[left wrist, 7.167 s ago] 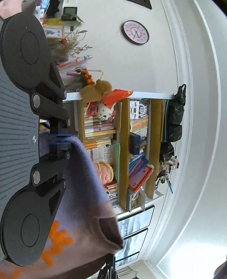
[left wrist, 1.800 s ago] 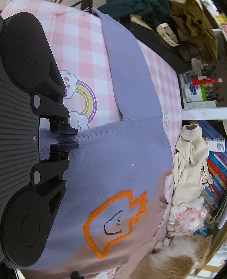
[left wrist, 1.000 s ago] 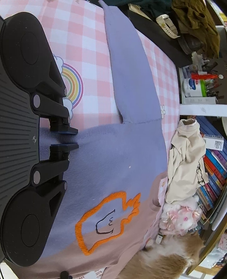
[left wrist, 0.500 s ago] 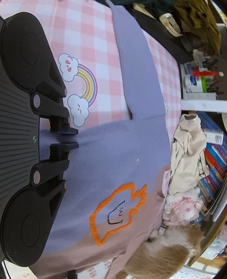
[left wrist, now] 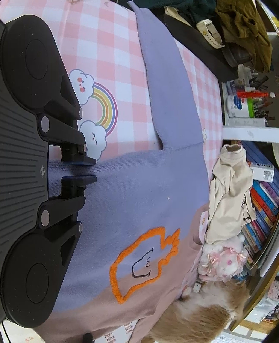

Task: Fold clothes
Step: 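Pull the hem with both grippers to straighten the sweater body, then open both grippers and withdraw them from the flattened sweater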

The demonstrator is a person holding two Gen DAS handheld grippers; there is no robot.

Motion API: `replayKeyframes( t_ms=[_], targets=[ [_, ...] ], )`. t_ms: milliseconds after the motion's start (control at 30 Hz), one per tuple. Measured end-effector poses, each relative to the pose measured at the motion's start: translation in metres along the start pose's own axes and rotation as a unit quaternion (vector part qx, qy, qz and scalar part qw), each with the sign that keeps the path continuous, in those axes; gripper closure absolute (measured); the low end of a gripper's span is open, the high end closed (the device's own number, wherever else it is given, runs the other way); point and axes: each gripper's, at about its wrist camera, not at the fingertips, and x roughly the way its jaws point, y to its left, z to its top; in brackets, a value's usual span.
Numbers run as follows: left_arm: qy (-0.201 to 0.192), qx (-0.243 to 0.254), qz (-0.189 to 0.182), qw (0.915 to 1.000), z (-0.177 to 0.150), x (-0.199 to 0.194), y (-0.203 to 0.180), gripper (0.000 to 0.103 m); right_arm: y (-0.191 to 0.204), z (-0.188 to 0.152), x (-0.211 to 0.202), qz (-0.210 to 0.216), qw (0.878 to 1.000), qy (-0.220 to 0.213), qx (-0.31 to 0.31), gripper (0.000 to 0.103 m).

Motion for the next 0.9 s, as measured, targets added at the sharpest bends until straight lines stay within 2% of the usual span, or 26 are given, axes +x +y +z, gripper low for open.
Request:
replayKeyframes(
  t_ms=[233, 367, 433, 533, 667, 800, 900],
  targets=[
    [0.001, 0.009, -0.006, 0.9999, -0.001, 0.000, 0.002, 0.093, 0.004, -0.003, -0.002, -0.012, 1.000, -0.002, 0.010, 0.087],
    [-0.001, 0.001, -0.010, 0.9999, -0.003, -0.006, 0.002, 0.086, 0.003, -0.002, -0.009, -0.014, 0.999, -0.003, 0.030, 0.069],
    [-0.007, -0.002, -0.016, 0.9998, -0.006, -0.012, 0.001, 0.077, 0.005, -0.004, -0.012, -0.013, 0.999, -0.004, 0.031, 0.068],
    [-0.012, -0.003, -0.020, 0.9997, -0.012, -0.020, 0.001, 0.075, 0.008, -0.007, -0.015, -0.014, 0.999, -0.003, 0.031, 0.061],
    [-0.009, 0.005, -0.019, 0.9998, -0.018, -0.026, -0.002, 0.075, 0.012, -0.011, -0.019, -0.015, 0.999, -0.002, 0.031, 0.056],
    [-0.002, 0.014, -0.018, 0.9997, -0.024, -0.026, -0.004, 0.076, 0.015, -0.016, -0.024, -0.017, 0.999, -0.001, 0.030, 0.057],
    [-0.001, 0.020, -0.017, 0.9997, -0.024, -0.024, -0.005, 0.082, 0.016, -0.021, -0.022, -0.016, 0.999, 0.006, 0.035, 0.058]
  ],
)
